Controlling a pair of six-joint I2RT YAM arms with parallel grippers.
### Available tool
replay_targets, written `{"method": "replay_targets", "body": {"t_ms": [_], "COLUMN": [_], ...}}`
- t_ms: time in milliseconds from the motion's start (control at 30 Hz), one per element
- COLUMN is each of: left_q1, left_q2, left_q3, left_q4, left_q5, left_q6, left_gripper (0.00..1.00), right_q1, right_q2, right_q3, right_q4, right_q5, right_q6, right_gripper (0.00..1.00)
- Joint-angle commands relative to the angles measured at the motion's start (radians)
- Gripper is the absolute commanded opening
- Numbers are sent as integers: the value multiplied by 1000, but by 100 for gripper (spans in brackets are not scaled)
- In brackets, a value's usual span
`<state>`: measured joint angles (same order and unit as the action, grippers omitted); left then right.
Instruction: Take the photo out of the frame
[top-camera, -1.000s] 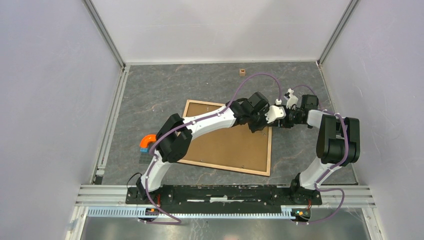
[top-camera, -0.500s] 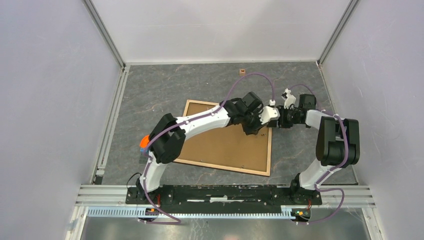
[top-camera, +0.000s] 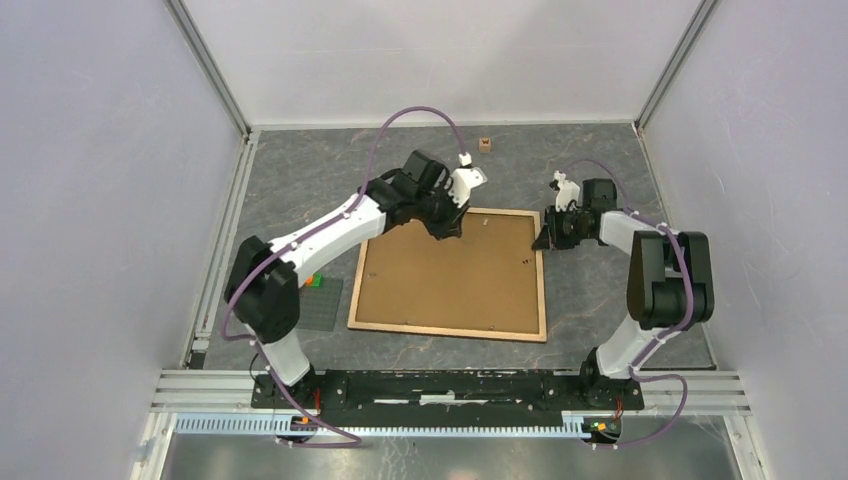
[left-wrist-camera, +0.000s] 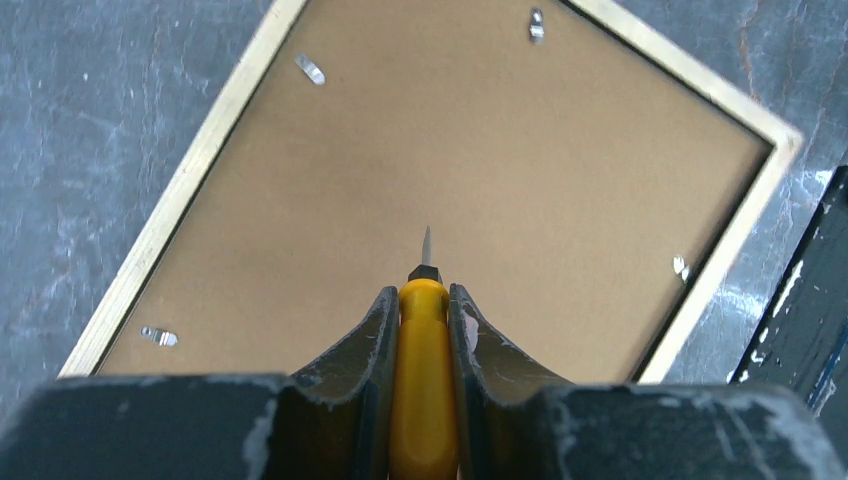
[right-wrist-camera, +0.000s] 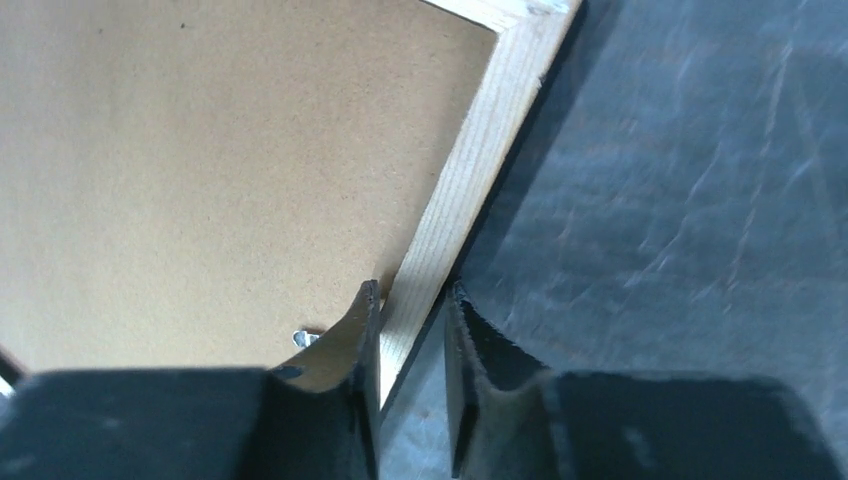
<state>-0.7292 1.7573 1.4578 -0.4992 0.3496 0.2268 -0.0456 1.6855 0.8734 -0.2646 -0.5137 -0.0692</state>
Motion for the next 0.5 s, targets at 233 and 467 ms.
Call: {"method": "replay_targets", "body": {"t_ms": [233, 467], "left_q1": [11, 10], "left_q2": [-175, -198], "left_q3": [-178, -221], "left_q4": [25, 17], "left_q5": [21, 32], "left_q6": [38, 87], "left_gripper": [2, 2], "right_q1": [24, 154], "right_q2": [386, 532], "right_q3": [460, 795], "right_q4": [-88, -189], "right_q5": [83, -101], "right_q6": [-217, -288], "right_gripper": [0, 0]}}
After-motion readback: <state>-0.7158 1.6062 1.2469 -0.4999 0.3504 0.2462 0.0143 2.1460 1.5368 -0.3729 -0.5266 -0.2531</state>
